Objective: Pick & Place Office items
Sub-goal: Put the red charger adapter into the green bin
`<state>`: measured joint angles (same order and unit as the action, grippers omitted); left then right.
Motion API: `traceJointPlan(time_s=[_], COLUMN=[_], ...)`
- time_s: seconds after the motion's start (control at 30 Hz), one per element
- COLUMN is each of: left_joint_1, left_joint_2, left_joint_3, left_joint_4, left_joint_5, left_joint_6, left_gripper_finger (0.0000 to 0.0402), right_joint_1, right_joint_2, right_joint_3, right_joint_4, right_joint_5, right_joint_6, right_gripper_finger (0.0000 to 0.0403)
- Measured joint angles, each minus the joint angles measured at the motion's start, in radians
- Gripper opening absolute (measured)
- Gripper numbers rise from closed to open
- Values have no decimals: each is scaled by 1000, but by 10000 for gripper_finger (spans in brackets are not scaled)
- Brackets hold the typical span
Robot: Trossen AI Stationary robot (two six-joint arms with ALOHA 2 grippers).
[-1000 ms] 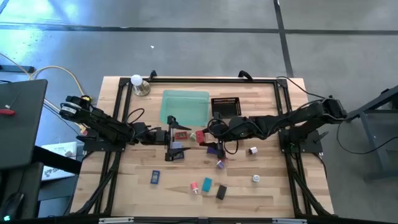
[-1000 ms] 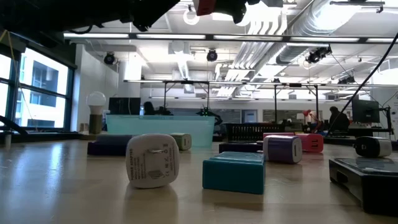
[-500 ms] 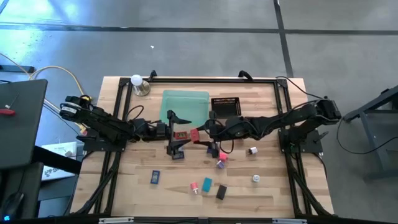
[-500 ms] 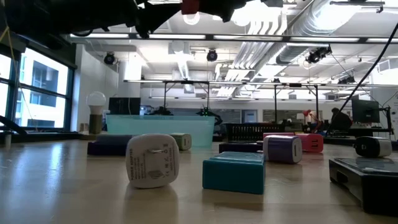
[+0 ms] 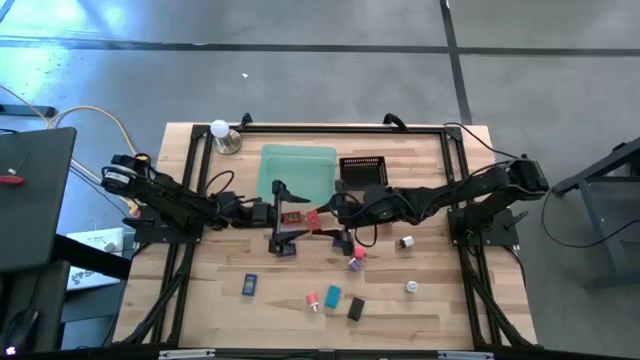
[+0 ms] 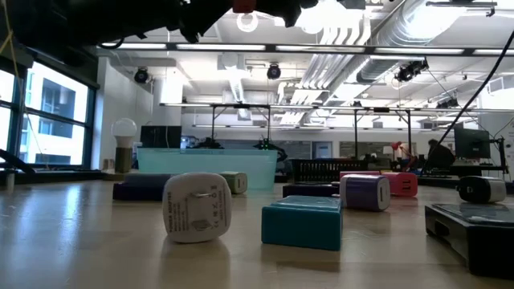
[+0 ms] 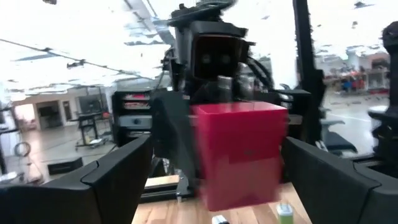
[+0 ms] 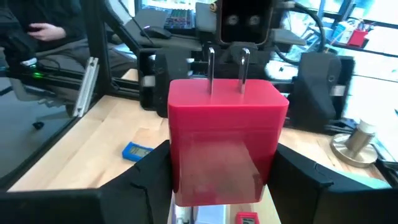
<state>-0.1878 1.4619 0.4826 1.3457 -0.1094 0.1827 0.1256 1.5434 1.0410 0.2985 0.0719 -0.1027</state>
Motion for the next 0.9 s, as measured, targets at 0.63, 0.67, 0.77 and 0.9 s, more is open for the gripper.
traceJointPlan(time_s=[0.63,0.67,0.77,0.9], left_joint_1=[12,18,42,69], left_joint_2=[7,7,7,7], left_joint_3=[20,20,20,20], left_joint_4=[25,20,5,-4], left_joint_5=[7,7,6,7], left_joint_6=[-9,-25,-86,-136], left_gripper_finger=[351,351,351,351], right_joint_1=[-11,-11,-11,-11], right_joint_2=[1,1,1,1], right_joint_3=[2,2,2,2], right_joint_4=[-7,-7,-8,-7], right_joint_5=[7,7,6,6], right_joint_6=[7,9,9,9], right_gripper_finger=[199,199,199,199])
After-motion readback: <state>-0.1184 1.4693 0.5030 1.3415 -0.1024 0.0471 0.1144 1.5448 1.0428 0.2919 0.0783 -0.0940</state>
